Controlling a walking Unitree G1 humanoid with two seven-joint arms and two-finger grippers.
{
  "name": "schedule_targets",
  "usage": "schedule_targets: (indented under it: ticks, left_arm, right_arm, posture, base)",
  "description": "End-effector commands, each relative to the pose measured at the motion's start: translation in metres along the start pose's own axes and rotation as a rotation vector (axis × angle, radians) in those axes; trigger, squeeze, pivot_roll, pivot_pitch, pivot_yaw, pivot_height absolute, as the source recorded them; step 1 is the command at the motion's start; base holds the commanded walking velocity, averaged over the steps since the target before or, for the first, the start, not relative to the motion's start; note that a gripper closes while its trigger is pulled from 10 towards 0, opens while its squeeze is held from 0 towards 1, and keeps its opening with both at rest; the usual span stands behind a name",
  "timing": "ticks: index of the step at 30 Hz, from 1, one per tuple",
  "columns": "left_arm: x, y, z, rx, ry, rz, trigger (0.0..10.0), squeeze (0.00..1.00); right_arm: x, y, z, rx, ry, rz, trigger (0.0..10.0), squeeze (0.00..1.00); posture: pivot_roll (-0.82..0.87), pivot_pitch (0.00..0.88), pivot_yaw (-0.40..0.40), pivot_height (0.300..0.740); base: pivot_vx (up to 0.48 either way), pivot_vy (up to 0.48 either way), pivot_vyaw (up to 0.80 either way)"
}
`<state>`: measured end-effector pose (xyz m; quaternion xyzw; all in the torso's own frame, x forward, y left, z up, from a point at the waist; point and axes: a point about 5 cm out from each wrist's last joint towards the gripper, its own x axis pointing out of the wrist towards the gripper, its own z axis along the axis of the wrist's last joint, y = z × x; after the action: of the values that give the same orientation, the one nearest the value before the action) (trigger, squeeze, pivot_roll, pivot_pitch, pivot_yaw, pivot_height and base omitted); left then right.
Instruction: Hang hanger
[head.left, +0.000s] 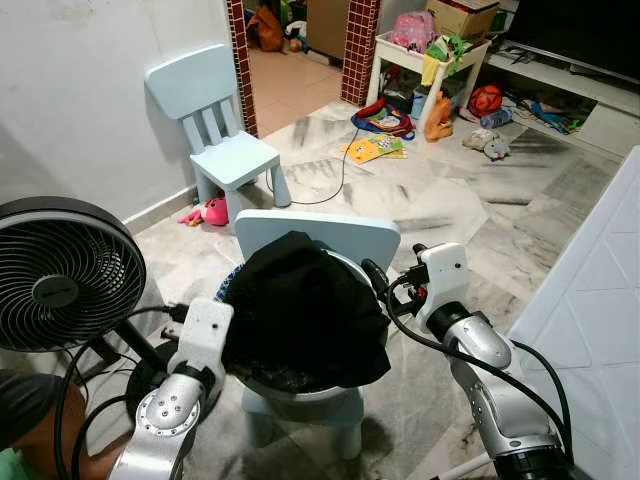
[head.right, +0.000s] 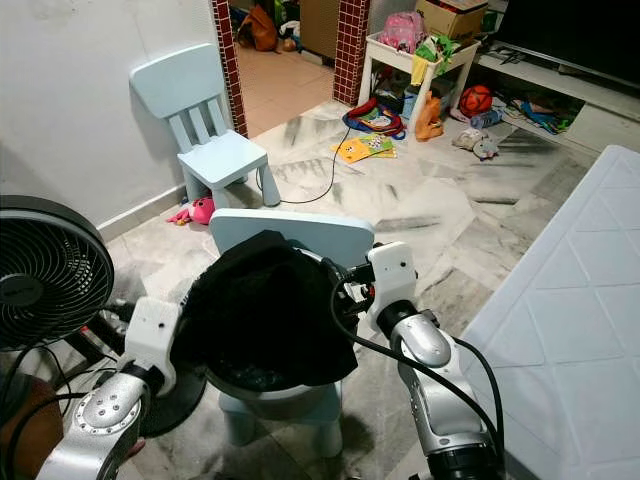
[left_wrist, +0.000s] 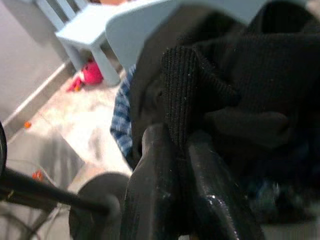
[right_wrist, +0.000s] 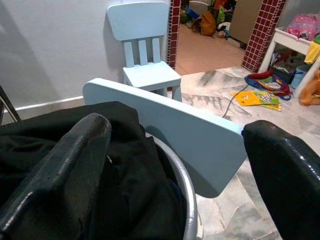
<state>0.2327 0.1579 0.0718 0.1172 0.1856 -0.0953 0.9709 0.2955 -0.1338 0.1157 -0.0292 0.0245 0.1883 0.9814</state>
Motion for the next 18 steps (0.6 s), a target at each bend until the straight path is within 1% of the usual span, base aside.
schedule_targets:
  ticks: [1,2,3,5,7,9,18]
  left_arm:
    - [-0.0004,-0.0006,-0.0064,0.014,0.044,-0.018,10.0,0.95]
    - [-0.0004,-0.0006,-0.0064,0.014,0.044,-0.018,10.0,0.95]
    - [0.0002,-0.0008,-0.0064,0.010,0.049,-0.029,10.0,1.00]
    - [0.0006,-0.0016,-0.0055,0.009,0.053,-0.048,10.0,1.00]
    - [0.0006,-0.0007,-0.0044,0.029,0.061,-0.045,10.0,1.00]
    - [0.0015,0.0003,-0.0039,0.038,0.066,-0.053,10.0,0.00]
    - [0.0036,0.0011,-0.0031,0.054,0.075,-0.070,10.0,0.00]
  right_arm:
    - [-0.0004,-0.0022,-0.0010,-0.008,0.001,-0.006,10.0,0.00]
    - [-0.0004,-0.0022,-0.0010,-0.008,0.001,-0.006,10.0,0.00]
    - [-0.0005,-0.0027,-0.0012,-0.009,0.003,-0.007,10.0,0.00]
    - [-0.0006,-0.0027,-0.0011,-0.010,0.003,-0.007,10.0,0.00]
    - [-0.0009,-0.0023,-0.0010,-0.010,0.002,-0.007,10.0,0.00]
    - [-0.0013,-0.0024,-0.0009,-0.011,0.003,-0.007,10.0,0.00]
    - [-0.0009,-0.0033,-0.0005,-0.014,0.002,-0.009,10.0,0.00]
  posture:
    - [0.00,0.046,-0.012,0.740]
    - [0.00,0.046,-0.012,0.740]
    - [0.00,0.047,-0.011,0.740]
    - [0.00,0.047,-0.011,0.740]
    - [0.00,0.047,-0.011,0.740]
    - [-0.01,0.047,-0.009,0.740]
    - [-0.01,0.046,-0.010,0.740]
  base:
    - [0.000,0.000,0.00]
    - [0.000,0.000,0.00]
    - [0.000,0.000,0.00]
    - [0.000,0.000,0.00]
    - [0.000,0.000,0.00]
    - [0.000,0.000,0.00]
    - [0.000,0.000,0.00]
